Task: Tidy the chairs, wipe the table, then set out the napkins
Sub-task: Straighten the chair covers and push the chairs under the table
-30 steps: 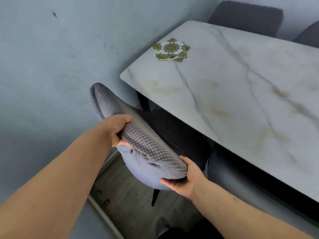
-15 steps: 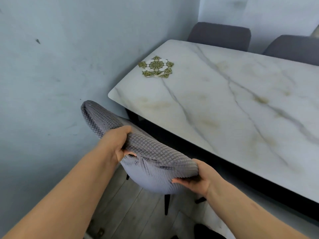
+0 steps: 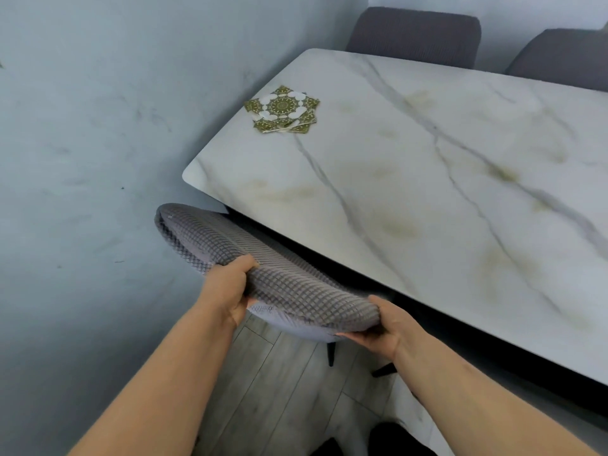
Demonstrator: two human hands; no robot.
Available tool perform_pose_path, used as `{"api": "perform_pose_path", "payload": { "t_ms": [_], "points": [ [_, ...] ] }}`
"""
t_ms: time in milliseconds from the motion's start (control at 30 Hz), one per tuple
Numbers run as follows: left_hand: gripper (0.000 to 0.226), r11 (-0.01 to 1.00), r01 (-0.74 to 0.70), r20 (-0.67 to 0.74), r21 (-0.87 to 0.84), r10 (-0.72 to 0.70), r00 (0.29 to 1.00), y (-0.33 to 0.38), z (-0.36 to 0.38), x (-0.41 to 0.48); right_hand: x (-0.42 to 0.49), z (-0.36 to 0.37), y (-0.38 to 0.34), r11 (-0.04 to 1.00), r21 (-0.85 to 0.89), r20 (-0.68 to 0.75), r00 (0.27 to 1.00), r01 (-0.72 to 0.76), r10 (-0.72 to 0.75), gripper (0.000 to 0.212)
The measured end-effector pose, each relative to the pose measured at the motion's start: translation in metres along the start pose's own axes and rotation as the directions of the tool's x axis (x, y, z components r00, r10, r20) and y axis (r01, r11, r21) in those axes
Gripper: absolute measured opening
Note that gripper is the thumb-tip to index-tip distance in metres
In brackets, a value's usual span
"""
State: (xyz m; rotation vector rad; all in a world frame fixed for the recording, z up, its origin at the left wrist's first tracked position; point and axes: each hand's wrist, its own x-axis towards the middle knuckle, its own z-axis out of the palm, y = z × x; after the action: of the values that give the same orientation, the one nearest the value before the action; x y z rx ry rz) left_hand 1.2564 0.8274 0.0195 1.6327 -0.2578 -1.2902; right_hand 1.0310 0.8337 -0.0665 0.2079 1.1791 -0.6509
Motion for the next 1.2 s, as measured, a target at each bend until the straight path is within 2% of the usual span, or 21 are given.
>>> {"api": "perform_pose_path", "payload": {
  "t_ms": [67,200,367,433,567,633,700,800,900,1000,1100,1200],
  "points": [
    [0.010,1.000,0.008,-0.005,-0.003,-0.008,1.000,-0.007,0.000,0.005,0.008,-0.003,-0.002,1.000,-0.001,-0.016,1.000,-0.004,0.004,0.038],
    [0.011,1.000,0.016,-0.004,-0.009,-0.016,1.000,-0.014,0.001,0.014,0.016,-0.004,-0.008,1.000,0.020,-0.012,1.000,-0.002,0.002,0.031],
    [0.008,0.998,0.063,-0.001,-0.006,-0.063,0.998,-0.026,0.008,0.023,0.030,-0.006,-0.017,0.999,0.033,-0.016,1.000,-0.004,0.004,0.045],
    [0.008,0.996,0.088,0.007,0.005,-0.088,0.996,-0.029,0.008,0.025,0.036,-0.008,-0.018,1.000,0.019,-0.019,1.000,-0.003,0.003,0.038],
    [0.011,0.993,0.117,0.036,0.025,-0.118,0.992,-0.029,0.006,0.029,0.044,-0.010,-0.020,0.999,-0.043,-0.009,1.000,-0.001,0.000,0.007],
    [0.010,0.991,0.128,0.037,0.032,-0.129,0.991,-0.027,0.006,0.027,0.045,-0.010,-0.021,0.998,-0.061,-0.018,1.000,0.001,-0.002,0.002],
    [0.008,0.989,0.146,0.029,0.036,-0.147,0.989,-0.026,0.006,0.026,0.043,-0.007,-0.021,0.997,-0.072,-0.027,1.000,0.003,-0.005,0.010],
    [0.001,0.982,0.181,0.012,0.061,-0.182,0.983,-0.024,0.007,0.023,0.033,-0.001,-0.021,0.986,-0.162,-0.072,0.996,0.031,-0.043,0.021],
    [0.011,0.970,0.215,-0.007,0.110,-0.216,0.976,-0.021,0.009,0.019,0.010,0.001,-0.023,0.946,-0.320,-0.113,0.989,0.051,-0.092,0.023],
    [0.023,0.955,0.260,-0.031,0.146,-0.258,0.966,-0.014,0.011,0.009,-0.025,-0.007,-0.027,0.890,-0.451,-0.096,0.987,0.070,-0.126,0.019],
    [0.026,0.944,0.302,-0.011,0.133,-0.303,0.953,-0.009,0.020,-0.006,-0.059,-0.029,-0.040,0.818,-0.547,-0.072,0.963,0.180,-0.260,0.027],
    [0.016,0.932,0.349,0.008,0.103,-0.351,0.936,-0.014,0.033,-0.018,-0.090,-0.057,-0.052,0.747,-0.608,-0.071,0.919,0.269,-0.388,0.031]
  ]
}}
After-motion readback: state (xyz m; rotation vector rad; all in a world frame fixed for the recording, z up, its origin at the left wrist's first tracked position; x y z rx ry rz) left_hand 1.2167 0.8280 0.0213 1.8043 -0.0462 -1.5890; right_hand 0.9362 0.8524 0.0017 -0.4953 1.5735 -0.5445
